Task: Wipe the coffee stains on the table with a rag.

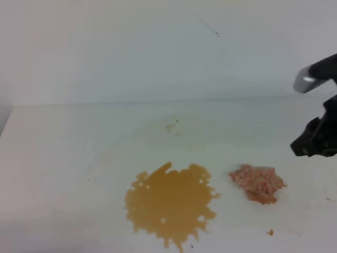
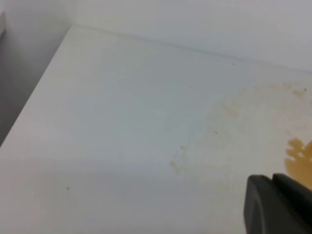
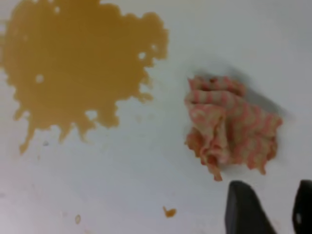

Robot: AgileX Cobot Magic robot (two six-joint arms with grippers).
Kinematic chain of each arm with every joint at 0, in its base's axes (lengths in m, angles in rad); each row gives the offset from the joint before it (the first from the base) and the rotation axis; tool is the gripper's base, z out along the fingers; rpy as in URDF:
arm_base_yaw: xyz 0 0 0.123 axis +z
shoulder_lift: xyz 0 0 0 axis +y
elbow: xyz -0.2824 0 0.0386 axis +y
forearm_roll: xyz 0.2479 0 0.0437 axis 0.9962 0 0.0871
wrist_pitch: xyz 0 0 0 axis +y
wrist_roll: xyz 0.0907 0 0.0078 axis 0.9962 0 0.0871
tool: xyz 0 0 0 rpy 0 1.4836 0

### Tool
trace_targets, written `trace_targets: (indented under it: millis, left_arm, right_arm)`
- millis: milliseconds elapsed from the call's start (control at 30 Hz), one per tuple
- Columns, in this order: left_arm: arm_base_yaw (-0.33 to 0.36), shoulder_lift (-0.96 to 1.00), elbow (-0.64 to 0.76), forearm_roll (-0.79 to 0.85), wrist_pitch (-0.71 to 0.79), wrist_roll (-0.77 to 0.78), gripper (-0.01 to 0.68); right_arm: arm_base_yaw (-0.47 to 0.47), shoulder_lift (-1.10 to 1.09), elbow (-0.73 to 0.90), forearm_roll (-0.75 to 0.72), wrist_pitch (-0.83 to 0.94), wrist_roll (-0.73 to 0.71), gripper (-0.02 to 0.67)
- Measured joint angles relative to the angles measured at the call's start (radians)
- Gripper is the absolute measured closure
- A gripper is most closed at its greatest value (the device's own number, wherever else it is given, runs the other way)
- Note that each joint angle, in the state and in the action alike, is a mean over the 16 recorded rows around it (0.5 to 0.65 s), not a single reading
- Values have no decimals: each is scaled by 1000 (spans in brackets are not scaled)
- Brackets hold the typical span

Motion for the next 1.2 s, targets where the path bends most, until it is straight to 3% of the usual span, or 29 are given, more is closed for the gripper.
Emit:
trace_targets:
  millis: [267, 733, 900, 1200]
  left_arm:
    - [0, 0, 0, 0, 0, 0, 672]
    - [0, 0, 0, 0, 0, 0, 672]
    - [0, 0, 0, 0, 0, 0, 672]
    - [0, 0, 0, 0, 0, 0, 672]
  right_arm:
    - [90, 177, -59, -62, -54, 8, 232]
    - [116, 395, -92, -84, -156, 57, 220]
    - [116, 450, -92, -61, -178, 55, 276]
    - [129, 519, -103, 37, -193, -6, 497]
